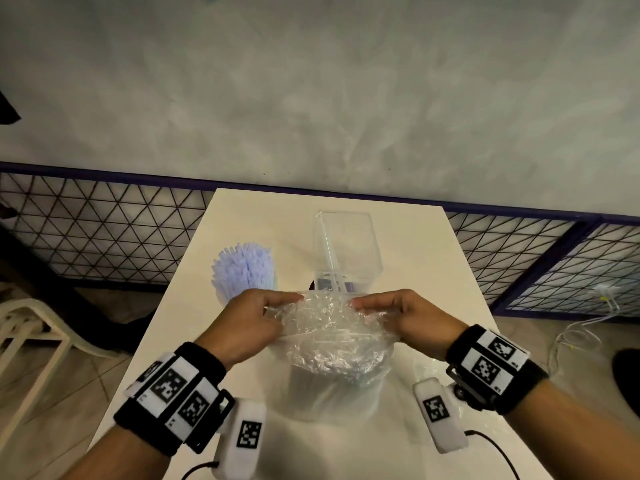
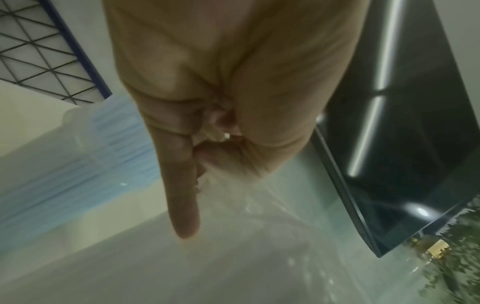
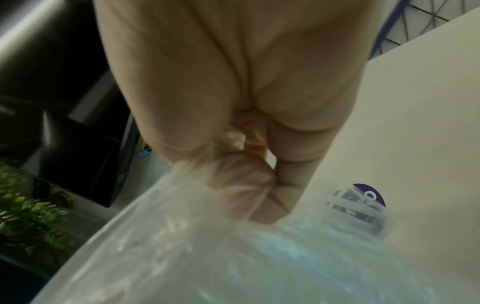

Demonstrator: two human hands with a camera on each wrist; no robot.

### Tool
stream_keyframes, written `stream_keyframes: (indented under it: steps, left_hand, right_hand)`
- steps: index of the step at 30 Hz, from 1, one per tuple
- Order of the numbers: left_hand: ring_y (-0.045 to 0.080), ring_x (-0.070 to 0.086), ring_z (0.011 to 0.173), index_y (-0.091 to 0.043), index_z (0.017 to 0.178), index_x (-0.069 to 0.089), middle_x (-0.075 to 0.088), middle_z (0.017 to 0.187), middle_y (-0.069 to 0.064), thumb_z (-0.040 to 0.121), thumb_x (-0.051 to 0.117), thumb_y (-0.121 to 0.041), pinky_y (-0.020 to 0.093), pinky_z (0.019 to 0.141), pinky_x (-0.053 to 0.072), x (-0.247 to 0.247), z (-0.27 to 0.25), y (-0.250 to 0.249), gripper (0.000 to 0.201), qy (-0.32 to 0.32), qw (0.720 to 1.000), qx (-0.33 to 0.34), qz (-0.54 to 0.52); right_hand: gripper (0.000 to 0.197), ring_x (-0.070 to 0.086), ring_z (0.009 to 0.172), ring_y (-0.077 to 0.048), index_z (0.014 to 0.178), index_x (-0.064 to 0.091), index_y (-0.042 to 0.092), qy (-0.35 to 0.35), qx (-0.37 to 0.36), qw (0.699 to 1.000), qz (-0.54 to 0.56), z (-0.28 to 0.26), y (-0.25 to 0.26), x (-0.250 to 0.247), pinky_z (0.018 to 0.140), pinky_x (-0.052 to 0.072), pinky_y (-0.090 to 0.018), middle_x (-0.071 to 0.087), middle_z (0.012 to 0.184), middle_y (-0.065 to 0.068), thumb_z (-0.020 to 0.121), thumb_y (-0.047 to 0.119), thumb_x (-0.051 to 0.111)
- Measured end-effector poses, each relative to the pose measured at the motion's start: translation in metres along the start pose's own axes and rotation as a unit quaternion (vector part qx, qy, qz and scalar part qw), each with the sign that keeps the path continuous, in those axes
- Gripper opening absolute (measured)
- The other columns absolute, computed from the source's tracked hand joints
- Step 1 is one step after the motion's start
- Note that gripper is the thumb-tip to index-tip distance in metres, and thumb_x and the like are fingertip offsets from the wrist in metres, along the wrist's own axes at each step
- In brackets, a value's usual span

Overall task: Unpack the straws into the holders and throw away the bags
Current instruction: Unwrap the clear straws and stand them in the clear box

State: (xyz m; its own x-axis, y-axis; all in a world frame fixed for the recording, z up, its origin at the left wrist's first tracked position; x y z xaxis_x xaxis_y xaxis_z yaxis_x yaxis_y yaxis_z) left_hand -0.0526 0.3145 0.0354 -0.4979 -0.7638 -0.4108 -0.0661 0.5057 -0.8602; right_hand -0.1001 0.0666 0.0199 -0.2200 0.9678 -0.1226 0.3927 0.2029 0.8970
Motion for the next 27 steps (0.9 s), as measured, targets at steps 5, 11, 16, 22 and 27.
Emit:
stream_keyframes:
  steps: [5,11,16,22,27]
  left_hand:
    - [-0.001,0.056,0.115,-0.029,0.118,0.068,0.065,0.119,-0.017,0.077,0.053,0.011,0.029,0.099,0.050,-0.001,0.006,-0.001,0.059,-0.003,0.999,0.022,-0.026]
    - [0.012,0.061,0.115,-0.027,0.110,0.070,0.069,0.117,-0.007,0.077,0.044,0.022,0.036,0.095,0.053,0.006,0.012,0.005,0.065,0.036,0.992,0.016,-0.116]
    - [0.016,0.066,0.108,-0.026,0.112,0.071,0.072,0.113,-0.002,0.075,0.048,0.016,0.039,0.089,0.056,0.012,0.018,0.018,0.061,0.068,0.987,0.017,-0.147]
    - [0.012,0.070,0.085,-0.030,0.094,0.076,0.076,0.096,0.002,0.069,0.055,0.002,0.022,0.067,0.055,0.022,0.018,0.031,0.046,0.039,0.974,0.023,-0.220]
    - [0.014,0.067,0.084,-0.015,0.097,0.074,0.074,0.092,0.001,0.072,0.056,-0.011,0.021,0.067,0.053,0.030,0.020,0.044,0.031,0.015,0.972,0.034,-0.233]
  right_hand:
    - [0.063,0.059,0.125,-0.026,0.131,0.064,0.018,0.044,-0.042,0.998,-0.002,0.000,0.006,-0.001,0.104,0.048,-0.054,0.064,0.135,0.002,0.089,-0.024,0.042]
    - [0.078,0.054,0.132,-0.013,0.136,0.056,0.026,0.115,-0.052,0.992,-0.008,-0.006,0.016,0.007,0.103,0.048,-0.028,0.059,0.141,0.006,0.076,-0.023,0.047]
    - [0.050,0.063,0.120,-0.029,0.132,0.064,0.022,0.066,-0.036,0.997,0.004,0.008,-0.003,0.002,0.105,0.047,-0.052,0.068,0.128,-0.006,0.093,-0.009,0.052]
    - [0.041,0.071,0.099,-0.029,0.121,0.072,0.016,0.022,0.010,1.000,0.019,0.014,-0.027,-0.003,0.086,0.059,-0.044,0.073,0.116,-0.001,0.093,-0.009,0.054]
    - [0.034,0.069,0.095,-0.029,0.111,0.074,0.005,0.027,0.016,0.998,0.050,0.018,-0.032,0.001,0.081,0.059,-0.038,0.075,0.110,-0.010,0.091,-0.013,0.053]
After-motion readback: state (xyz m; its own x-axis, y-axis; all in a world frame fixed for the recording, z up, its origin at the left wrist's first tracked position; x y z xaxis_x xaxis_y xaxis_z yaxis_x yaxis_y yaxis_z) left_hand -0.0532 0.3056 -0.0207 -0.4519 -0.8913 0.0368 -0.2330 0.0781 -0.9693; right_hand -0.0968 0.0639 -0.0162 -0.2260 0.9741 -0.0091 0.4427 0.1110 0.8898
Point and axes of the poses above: each hand's wrist, its own z-axis towards the middle knuckle, its own x-axis out of the palm, y = z × x, the point moved 4 cm from there along z, towards the middle knuckle
